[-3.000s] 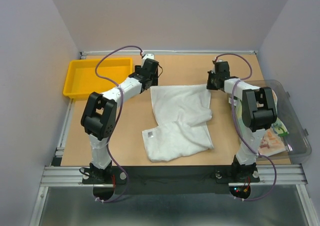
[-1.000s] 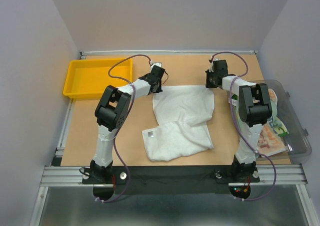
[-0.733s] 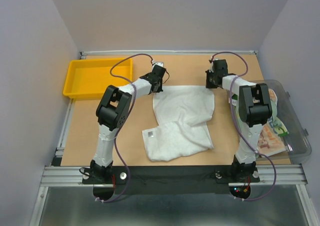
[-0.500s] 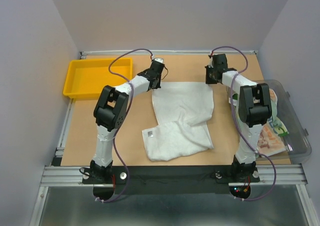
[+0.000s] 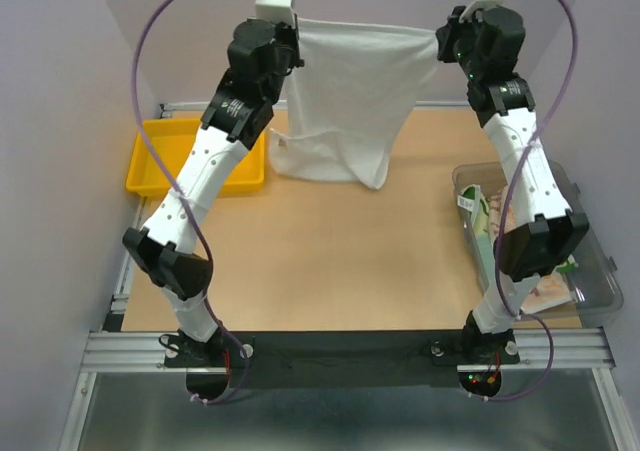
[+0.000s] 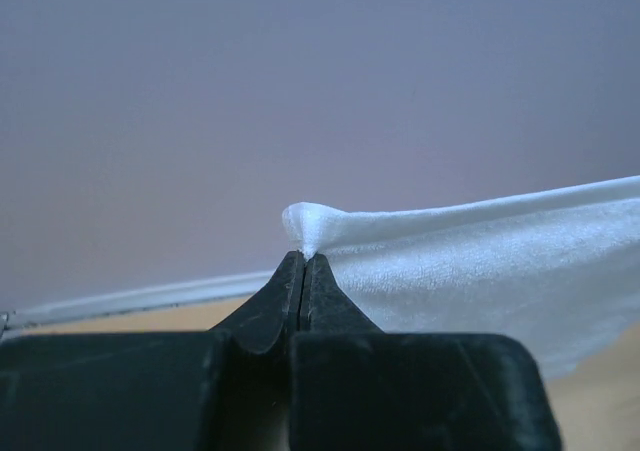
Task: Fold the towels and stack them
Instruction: Flatten out the crumpled towel
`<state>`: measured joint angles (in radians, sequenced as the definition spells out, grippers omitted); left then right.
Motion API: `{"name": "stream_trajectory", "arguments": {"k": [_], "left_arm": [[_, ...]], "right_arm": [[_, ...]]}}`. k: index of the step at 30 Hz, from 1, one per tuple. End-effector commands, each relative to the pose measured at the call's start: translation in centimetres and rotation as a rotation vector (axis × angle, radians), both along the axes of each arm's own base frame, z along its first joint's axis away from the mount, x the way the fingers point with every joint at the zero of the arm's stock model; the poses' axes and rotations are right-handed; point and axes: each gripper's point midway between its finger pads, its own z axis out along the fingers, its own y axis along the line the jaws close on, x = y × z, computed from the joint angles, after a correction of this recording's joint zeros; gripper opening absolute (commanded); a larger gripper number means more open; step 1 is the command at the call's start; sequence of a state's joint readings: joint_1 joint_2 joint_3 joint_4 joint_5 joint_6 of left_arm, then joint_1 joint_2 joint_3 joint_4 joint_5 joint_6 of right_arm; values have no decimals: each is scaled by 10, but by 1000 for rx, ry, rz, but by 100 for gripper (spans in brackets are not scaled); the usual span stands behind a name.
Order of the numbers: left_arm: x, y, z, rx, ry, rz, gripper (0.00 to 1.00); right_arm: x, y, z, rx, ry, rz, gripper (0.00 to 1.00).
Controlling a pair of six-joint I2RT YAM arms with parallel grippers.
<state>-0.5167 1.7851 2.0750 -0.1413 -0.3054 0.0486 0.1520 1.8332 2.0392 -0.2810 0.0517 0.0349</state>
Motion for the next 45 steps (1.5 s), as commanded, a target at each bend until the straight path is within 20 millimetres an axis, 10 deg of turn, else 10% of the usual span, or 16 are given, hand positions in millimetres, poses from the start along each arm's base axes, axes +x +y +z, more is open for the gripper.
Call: {"name": "stream_trajectory", "arguments": {"k": [1,4,13,22,28,32,45], "left_arm": [[-50,47,104,-14,-226,60,0],[-100,53,144,4,-330,-15,0],[-234,66,184,-42,-494,-173,0],[-308,81,212,-112,-581,-366,0],[-272,88,204,-108,-509,-203,0],[-200,70,167,-29,-360,-8,0],[42,42,0,106,-59,76,0]], "right_arm": [[-44,-22,96,-51,-206,-38,1],[-84,-18,134,-71,-290,21,1],[-209,-6,196,-110,-478,174,1],[-309,-15,248,-133,-671,187,1],[-282,-20,250,-118,-646,141,0],[-233,-22,231,-85,-569,97,1],[-11,-15,58,-130,-253,-6,1]]}}
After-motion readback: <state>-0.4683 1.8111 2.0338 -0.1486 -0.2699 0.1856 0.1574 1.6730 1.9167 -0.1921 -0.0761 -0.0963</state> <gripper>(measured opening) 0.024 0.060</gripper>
